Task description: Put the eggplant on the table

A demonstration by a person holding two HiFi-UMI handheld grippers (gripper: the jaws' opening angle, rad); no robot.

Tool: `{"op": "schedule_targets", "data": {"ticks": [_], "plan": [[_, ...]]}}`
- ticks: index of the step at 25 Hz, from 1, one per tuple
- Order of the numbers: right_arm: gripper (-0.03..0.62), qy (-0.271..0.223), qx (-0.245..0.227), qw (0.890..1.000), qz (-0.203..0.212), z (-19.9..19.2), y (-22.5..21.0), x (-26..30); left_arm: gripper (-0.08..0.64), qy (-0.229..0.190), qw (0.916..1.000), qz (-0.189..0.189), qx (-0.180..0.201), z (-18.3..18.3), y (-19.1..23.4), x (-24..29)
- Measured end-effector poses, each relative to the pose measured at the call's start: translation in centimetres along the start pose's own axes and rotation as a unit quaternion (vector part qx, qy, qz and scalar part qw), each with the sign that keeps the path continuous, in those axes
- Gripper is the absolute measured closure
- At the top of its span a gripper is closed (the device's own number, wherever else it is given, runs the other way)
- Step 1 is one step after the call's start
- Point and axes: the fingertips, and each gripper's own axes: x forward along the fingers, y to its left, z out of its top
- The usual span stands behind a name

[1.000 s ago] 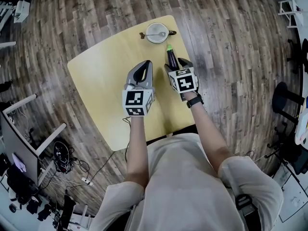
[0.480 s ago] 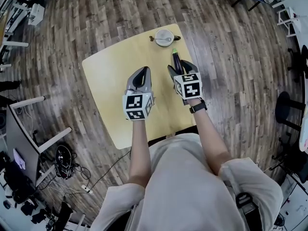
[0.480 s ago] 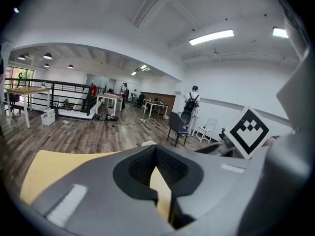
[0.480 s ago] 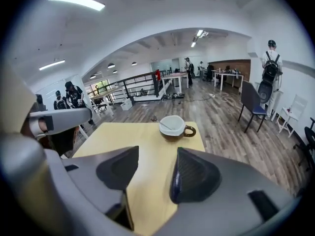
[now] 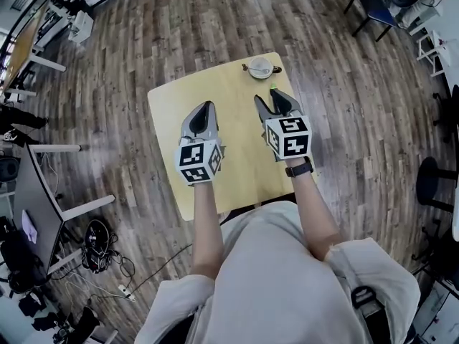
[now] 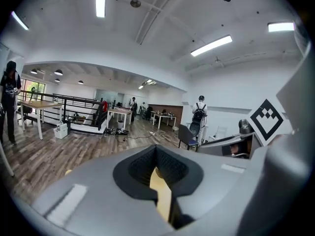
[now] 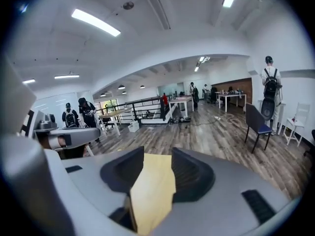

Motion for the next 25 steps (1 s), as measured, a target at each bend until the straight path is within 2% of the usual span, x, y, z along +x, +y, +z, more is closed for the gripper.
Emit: {"op": "schedule_targets", "data": {"ticks": [9, 20, 25], "plan": [[0.48, -0.085, -0.028, 0.996, 0.014, 5.8, 4.0, -4.7, 0.551, -0.047, 0.9983, 0.021, 0.027, 5.1, 0.7, -5.4], [0.527, -0.156, -0.074, 0.985, 0.016, 10.0, 8.7, -9.1, 0.551, -0.11, 0.992, 0.028, 0.055, 10.2, 0.3, -11.0], [0.549, -0.173, -0.081, 0.981, 0.018, 10.6, 10.0, -10.5, 0.551, -0.132, 0.989, 0.024, 0.062, 11.7, -0.3, -12.5]]}}
